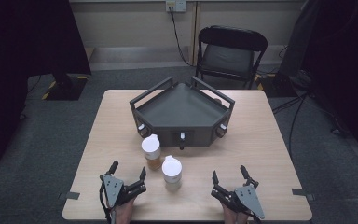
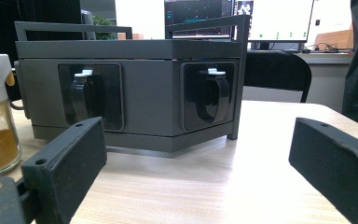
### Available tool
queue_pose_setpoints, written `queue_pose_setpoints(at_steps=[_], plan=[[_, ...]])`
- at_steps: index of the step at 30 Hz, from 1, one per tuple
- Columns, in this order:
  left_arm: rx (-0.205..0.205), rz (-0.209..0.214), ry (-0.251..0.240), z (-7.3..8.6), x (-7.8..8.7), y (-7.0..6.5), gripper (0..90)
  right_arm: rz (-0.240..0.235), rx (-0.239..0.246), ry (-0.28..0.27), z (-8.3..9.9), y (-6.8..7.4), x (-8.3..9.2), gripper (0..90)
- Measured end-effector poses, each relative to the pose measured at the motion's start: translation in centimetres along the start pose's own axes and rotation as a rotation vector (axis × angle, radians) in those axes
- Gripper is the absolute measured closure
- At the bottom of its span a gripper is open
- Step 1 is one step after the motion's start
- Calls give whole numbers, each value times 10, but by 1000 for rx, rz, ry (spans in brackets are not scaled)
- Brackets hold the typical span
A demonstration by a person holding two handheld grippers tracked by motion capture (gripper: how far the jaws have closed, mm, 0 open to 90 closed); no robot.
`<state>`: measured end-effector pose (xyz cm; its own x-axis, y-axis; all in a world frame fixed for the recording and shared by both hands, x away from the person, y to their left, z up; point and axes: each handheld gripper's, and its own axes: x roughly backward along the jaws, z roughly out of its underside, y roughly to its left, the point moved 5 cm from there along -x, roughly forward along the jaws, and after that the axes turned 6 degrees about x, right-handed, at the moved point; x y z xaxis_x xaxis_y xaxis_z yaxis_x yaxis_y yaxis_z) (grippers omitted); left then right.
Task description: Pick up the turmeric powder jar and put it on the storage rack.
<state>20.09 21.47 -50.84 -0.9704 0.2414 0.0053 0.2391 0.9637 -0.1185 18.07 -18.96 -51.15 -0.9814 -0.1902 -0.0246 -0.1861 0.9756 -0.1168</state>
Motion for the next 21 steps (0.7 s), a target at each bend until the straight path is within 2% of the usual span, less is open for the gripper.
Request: queue_pose_setpoints(at_steps=[5,10,13,19,21], plan=[[11,23,-17,-7,0,1,0,0,0,0,0,0,0,26],[4,43,-34,-13,0,1,0,1,0,0,0,0,0,26],[12,77,-34,-18,-3,2,0,1,0,0,0,0,0,26],[6,109,-50,-22,-7,0,0,1,0,0,0,0,0,27],[19,126,-54,-23,-9,1,0,2,0,0,0,0,0,27]])
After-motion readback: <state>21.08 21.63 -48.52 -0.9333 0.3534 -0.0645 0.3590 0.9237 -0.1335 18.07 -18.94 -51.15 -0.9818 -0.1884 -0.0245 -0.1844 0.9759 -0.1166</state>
